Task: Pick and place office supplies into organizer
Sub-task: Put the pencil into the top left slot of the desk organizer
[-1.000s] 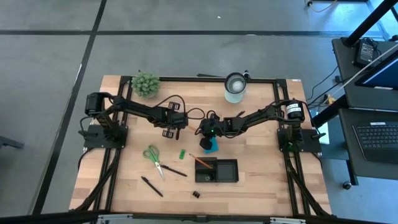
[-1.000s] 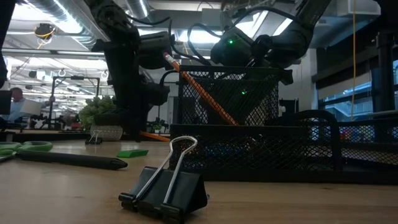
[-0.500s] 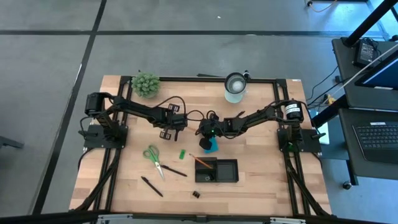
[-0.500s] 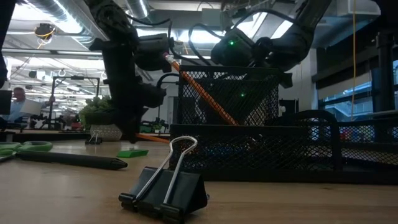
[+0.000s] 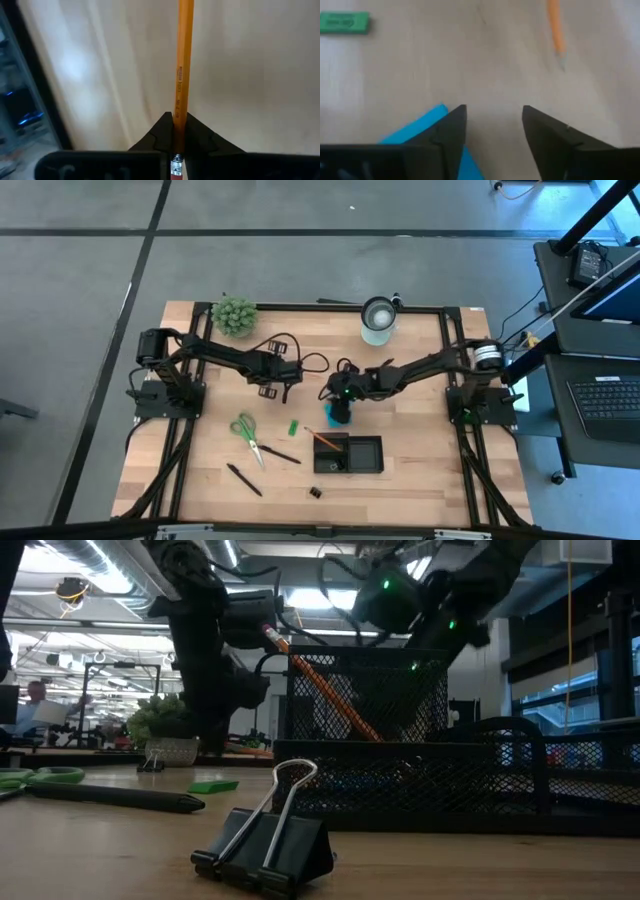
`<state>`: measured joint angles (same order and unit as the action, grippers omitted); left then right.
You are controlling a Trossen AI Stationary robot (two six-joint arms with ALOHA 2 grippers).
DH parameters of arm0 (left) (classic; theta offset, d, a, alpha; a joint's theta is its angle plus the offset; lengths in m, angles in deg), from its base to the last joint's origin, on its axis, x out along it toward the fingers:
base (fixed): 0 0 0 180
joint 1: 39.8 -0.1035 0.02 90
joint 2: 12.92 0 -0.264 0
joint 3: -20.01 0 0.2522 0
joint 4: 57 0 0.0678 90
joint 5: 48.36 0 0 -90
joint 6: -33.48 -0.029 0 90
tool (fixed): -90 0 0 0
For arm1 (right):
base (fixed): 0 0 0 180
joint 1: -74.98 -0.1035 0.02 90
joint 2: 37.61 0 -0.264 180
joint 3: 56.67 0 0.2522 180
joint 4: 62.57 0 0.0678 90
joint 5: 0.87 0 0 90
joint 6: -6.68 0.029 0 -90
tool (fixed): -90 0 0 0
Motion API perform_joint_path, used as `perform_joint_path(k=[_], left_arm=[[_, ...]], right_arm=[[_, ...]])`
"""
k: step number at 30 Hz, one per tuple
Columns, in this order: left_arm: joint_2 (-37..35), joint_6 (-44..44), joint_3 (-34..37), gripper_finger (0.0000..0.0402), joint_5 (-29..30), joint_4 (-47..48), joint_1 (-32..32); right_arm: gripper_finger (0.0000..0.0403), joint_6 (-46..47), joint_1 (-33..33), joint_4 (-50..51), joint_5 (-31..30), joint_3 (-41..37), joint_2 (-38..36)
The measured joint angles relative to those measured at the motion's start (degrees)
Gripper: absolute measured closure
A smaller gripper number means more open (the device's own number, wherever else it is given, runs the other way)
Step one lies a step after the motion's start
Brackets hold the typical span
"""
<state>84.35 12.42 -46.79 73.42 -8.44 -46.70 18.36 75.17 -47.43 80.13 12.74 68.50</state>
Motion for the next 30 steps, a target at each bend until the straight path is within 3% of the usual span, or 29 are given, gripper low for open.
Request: perform_joint_path(k=[8, 14, 21, 26, 30], left_arm=[[-0.1, -0.3, -3.9, 0.0385, 6.5, 7.2, 1.6], [-2.9, -3.0, -9.4, 0.0385, 15.0, 11.7, 5.2], [-8.2, -11.6, -15.6, 0.0385, 27.5, 11.1, 12.9], [-9.1, -31.7, -17.2, 0.0385, 29.3, 8.1, 19.2], [-8.8, -39.5, -17.2, 0.0386, 33.8, 3.0, 23.8]], right_arm=[[0.0176, 0.0, 1.8, 23.6, -13.3, 0.2, -6.8], [0.0175, 3.2, 6.1, 36.6, -16.4, 0.2, -7.2], [0.0175, 5.2, 9.1, 33.7, -16.4, -2.1, -7.3], [0.0175, 4.6, 9.1, 29.1, -16.8, -3.3, -7.4], [0.0175, 4.7, 9.1, 27.5, -16.5, -3.5, -7.4]])
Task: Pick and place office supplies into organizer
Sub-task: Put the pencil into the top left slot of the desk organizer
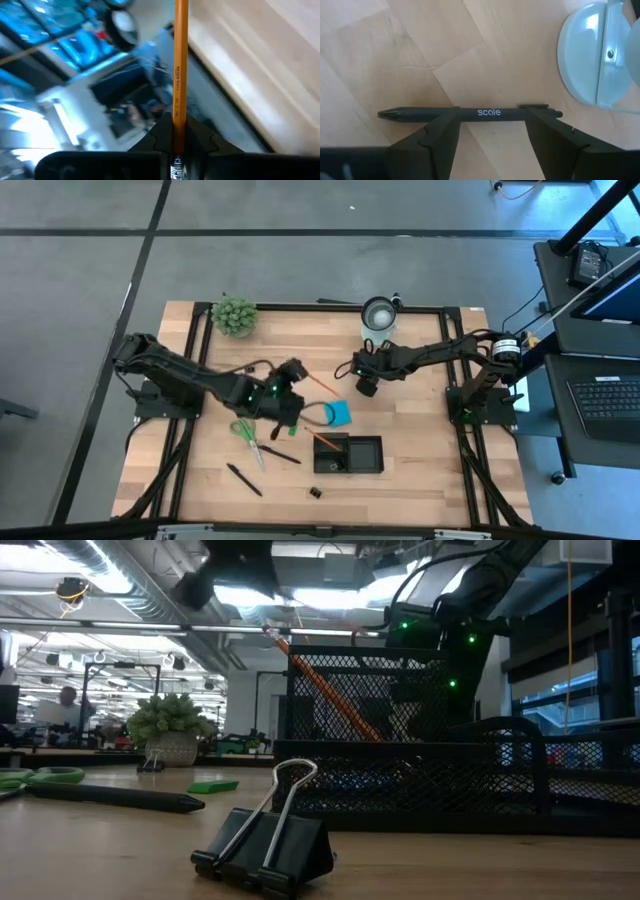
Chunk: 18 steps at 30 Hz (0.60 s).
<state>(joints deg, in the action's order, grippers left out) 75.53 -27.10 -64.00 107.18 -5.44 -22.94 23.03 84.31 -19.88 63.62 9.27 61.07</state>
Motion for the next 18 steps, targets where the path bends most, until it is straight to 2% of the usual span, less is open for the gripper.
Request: perform_joint_path(k=[6, 11, 18], left_arm=[[0.0, -6.9, 0.0, 0.0386, 5.7, -9.4, 5.6], [0.9, -17.3, 0.1, 0.0384, 9.2, -10.9, 8.8], [3.5, -19.7, 0.0, 0.0383, 10.0, -13.0, 11.7]], right_arm=[[0.0175, 1.6, 0.1, -0.9, 0.2, 0.0, 0.0], [0.0175, 4.5, 0.0, -2.7, 0.4, 0.0, 0.1], [0.0175, 9.0, 0.0, -4.7, 0.4, 0.0, 0.1]])
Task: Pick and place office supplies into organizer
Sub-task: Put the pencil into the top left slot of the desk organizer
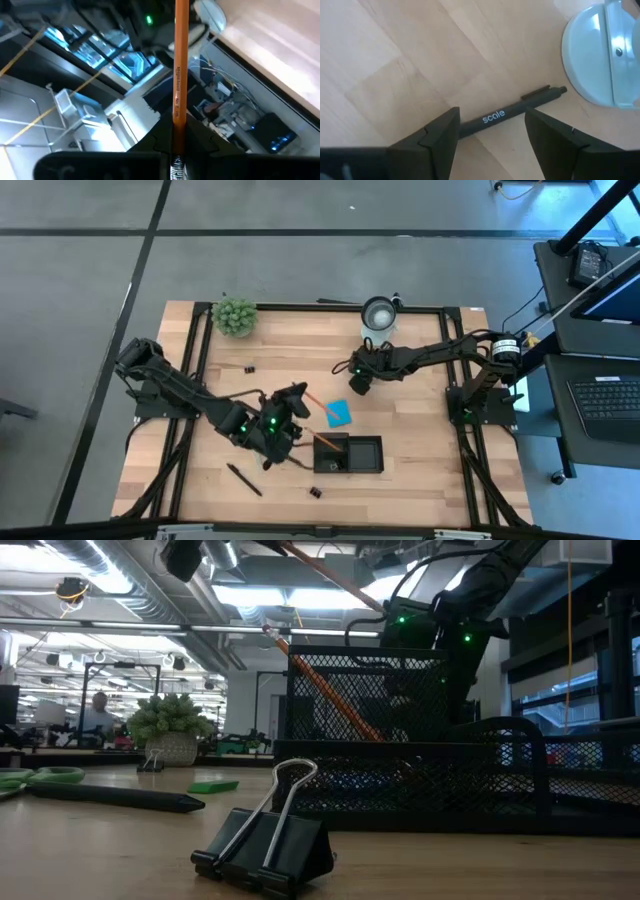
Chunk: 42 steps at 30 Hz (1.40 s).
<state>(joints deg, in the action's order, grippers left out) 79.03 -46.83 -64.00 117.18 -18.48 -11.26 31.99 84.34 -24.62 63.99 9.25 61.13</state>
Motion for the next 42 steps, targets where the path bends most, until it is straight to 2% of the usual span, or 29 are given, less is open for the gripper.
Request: perform_joint_path(k=[14, 28, 42], left_arm=[[7.0, 1.6, 0.0, 0.0383, 1.9, -3.1, 4.8], [12.4, 2.3, 0.0, 0.0383, 1.3, -4.5, 4.6], [14.5, 1.0, 0.0, 0.0383, -0.3, -7.0, 3.9]], right_arm=[[0.0175, 3.2, -0.1, -0.2, 3.0, 0.0, 0.0], [0.0175, 4.4, -0.1, -0.2, 2.9, 0.0, 0.0], [0.0175, 4.3, -0.1, -0.3, 2.8, 0.0, 0.0]])
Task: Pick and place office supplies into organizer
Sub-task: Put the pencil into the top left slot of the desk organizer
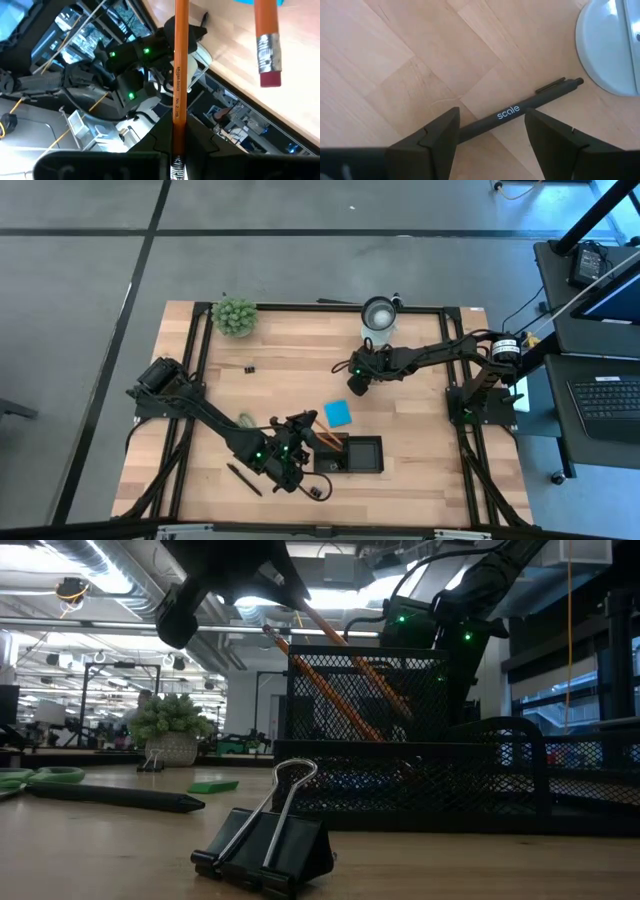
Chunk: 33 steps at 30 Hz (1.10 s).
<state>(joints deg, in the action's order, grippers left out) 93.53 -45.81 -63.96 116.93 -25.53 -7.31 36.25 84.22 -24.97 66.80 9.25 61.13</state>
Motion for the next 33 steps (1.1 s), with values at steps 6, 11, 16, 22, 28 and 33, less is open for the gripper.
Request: perform_joint_path(k=[6, 11, 16, 22, 28, 33], left_arm=[[0.0, -2.7, 0.0, 0.0381, -2.0, 0.0, 0.0], [0.0, -2.7, 0.0, 0.0381, -3.1, 0.0, 0.0], [0.0, -1.0, 0.0, 0.0381, -3.3, 0.0, -0.3], [0.0, 0.1, 0.0, 0.0381, -3.3, 0.0, -0.5], [0.0, 1.3, 0.0, 0.0382, -3.4, 0.0, -1.0], [0.5, 1.6, 0.4, 0.0382, -4.6, 0.0, -1.3]], right_arm=[[0.0175, 0.0, 0.0, -0.1, 0.0, 0.0, 0.0], [0.0175, 0.0, 0.0, -0.1, 0.0, 0.0, 0.0], [0.0175, 0.0, 0.0, -0.1, -0.1, 0.0, 0.0], [0.0175, 0.0, 0.0, -0.2, -0.1, 0.0, 0.0], [0.0175, 0.0, 0.0, -1.3, -0.1, 0.0, 0.0], [0.0175, -0.1, 0.0, -2.6, -0.1, 0.0, 0.0]])
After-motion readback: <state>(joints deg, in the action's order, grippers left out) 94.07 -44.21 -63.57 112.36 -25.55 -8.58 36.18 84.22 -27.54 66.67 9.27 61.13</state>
